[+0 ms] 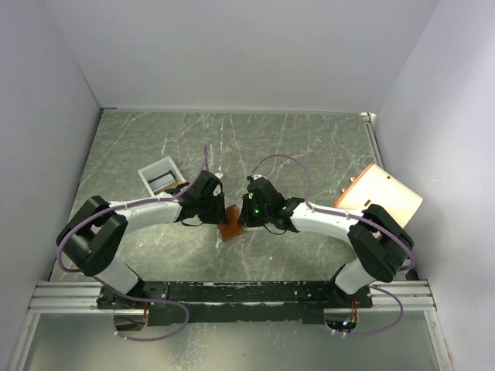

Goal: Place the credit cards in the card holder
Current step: Open the card holder at the center of the board.

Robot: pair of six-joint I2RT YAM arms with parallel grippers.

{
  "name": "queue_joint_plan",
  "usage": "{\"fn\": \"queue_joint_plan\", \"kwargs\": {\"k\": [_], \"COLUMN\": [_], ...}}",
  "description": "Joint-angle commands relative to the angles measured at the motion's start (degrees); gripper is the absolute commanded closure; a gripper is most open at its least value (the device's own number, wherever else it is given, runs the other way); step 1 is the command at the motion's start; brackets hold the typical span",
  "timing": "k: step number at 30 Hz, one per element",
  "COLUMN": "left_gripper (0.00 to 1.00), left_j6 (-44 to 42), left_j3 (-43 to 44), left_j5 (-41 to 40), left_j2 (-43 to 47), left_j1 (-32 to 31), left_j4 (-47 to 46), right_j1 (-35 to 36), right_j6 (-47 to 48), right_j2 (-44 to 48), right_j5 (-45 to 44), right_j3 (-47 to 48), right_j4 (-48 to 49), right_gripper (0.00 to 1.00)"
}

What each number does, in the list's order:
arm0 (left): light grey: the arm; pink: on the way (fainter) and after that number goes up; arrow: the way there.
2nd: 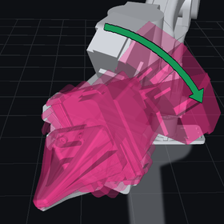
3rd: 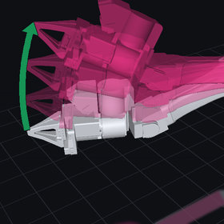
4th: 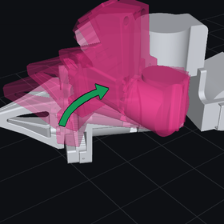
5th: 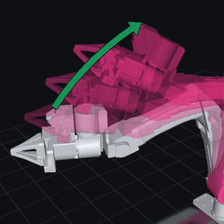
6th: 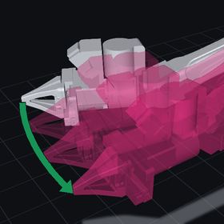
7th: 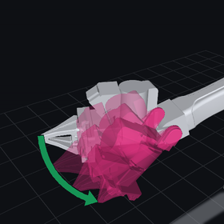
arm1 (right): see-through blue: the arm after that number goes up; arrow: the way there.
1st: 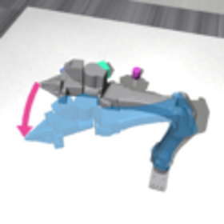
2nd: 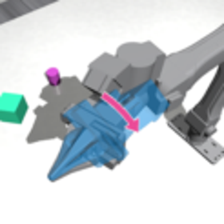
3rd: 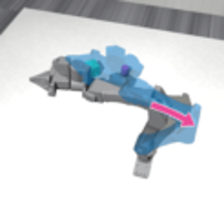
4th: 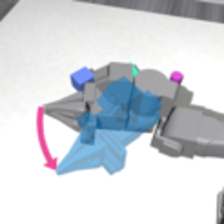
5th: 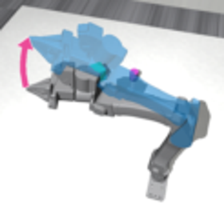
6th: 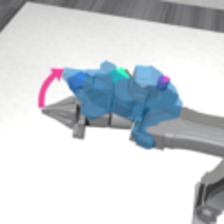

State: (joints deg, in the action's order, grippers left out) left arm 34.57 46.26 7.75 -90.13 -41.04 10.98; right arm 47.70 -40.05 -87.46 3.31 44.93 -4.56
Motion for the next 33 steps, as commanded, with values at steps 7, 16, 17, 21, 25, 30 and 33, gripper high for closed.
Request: {"fn": "queue_joint_plan", "kwargs": {"k": [7, 16, 17, 21, 25, 30, 33], "left_gripper": [0.93, 0.93, 0.93, 0.93, 0.93, 0.93, 0.93], "left_j6": [-1.4, -0.1, 0.1, 0.4, 1.0, 1.6, 1.5], "left_j3": [1.4, -1.6, -2.4, -4.5, -4.6, -4.4, -2.8], "left_j5": [-4.3, -0.2, 0.7, 3.1, 4.6, 5.2, 5.2], "left_j2": [1.7, 13.1, 14.6, 18.1, 18.7, 18.7, 18.3], "left_j1": [-0.7, -0.7, -0.8, -0.8, -0.8, -0.8, -0.7], "left_j4": [3.9, 2.8, 1.7, -0.9, -1.8, -2.1, -0.9], "right_j1": [0.4, 0.3, 0.3, 0.4, 0.5, 2.1, 3.6], "right_j6": [0.7, 3.3, 3.9, 8.0, 9.9, 9.9, 10.5], "right_j2": [0.7, -0.4, 0.2, 4.9, 10.3, 11.3, 10.4], "right_j5": [-3.3, -12.1, -13.2, -11.0, -4.7, -0.7, -2.1], "right_j3": [0.3, 1.8, 2.1, 2.0, -2.8, -4.1, -3.5], "right_j4": [-0.3, -7.5, -8.7, -8.9, -2.2, 1.2, 0.6], "right_gripper": [1.00, 0.84, 0.79, 0.61, 0.44, 0.42, 0.42]}}
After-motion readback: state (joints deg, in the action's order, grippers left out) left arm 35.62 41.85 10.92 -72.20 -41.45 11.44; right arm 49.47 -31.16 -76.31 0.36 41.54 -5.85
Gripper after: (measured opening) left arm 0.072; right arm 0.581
